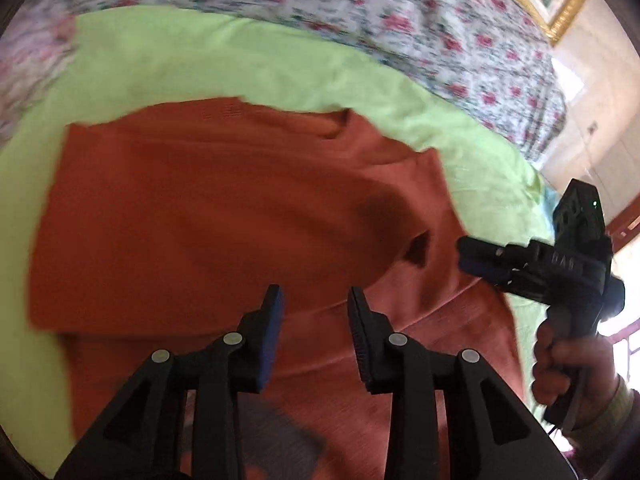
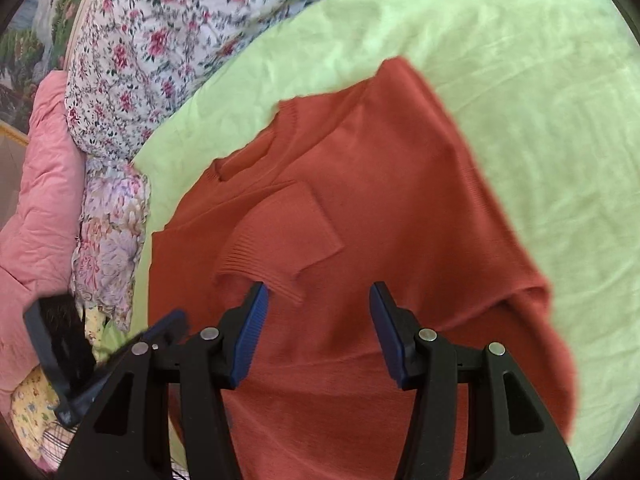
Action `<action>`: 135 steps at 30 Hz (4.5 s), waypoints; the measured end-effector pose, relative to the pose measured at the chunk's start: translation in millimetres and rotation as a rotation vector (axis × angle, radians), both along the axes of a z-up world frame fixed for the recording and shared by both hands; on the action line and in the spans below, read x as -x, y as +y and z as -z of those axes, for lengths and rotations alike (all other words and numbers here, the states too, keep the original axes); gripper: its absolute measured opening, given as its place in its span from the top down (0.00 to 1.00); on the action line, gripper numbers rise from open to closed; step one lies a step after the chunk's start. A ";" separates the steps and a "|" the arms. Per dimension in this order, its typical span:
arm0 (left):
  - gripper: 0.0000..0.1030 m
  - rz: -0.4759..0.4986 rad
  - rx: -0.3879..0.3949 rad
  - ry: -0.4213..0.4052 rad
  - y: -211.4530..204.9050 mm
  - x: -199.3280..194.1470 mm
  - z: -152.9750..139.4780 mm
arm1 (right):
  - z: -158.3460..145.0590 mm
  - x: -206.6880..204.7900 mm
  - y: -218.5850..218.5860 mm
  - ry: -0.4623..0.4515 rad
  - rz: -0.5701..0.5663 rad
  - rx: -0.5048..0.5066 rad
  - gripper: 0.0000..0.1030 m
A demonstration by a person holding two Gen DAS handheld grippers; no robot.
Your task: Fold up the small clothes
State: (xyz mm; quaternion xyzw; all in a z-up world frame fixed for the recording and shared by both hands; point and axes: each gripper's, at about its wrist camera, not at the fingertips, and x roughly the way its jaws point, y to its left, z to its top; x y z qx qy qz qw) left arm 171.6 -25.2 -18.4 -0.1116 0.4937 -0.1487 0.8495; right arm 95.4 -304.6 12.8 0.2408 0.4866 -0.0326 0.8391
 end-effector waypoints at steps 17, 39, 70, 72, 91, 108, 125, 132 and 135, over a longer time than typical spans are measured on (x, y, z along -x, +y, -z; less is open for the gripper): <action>0.67 -0.356 -0.193 0.081 130.4 15.1 50.1 | 20.2 -41.9 87.3 0.023 -0.322 0.628 0.43; 0.65 -0.483 -0.140 0.069 142.8 12.7 41.6 | -30.5 -1.0 22.0 -0.099 -0.262 0.710 0.94; 0.59 -0.375 -0.178 0.112 128.8 -2.8 33.6 | 13.7 -34.6 -22.6 0.118 -0.227 0.416 0.74; 0.58 -0.380 -0.208 0.144 130.2 -6.0 44.5 | 10.9 -34.7 -24.0 0.120 -0.214 0.434 0.96; 0.49 -0.368 -0.162 0.223 149.0 82.0 25.8 | -44.2 35.6 2.4 -0.005 -0.153 0.433 0.54; 0.39 -0.228 -0.242 0.384 83.0 183.2 55.3 | -33.0 133.1 61.4 0.033 -0.197 0.362 0.54; 0.28 -0.165 -0.003 0.391 133.1 245.9 52.8 | -21.6 237.8 7.5 0.152 -0.026 0.351 0.51; 0.27 -0.062 -0.047 0.358 114.0 246.6 64.9 | -3.9 266.7 -16.0 0.203 0.049 0.260 0.51; 0.27 -0.030 -0.076 0.351 109.6 246.4 65.8 | 6.6 274.9 -18.8 0.213 0.062 0.218 0.51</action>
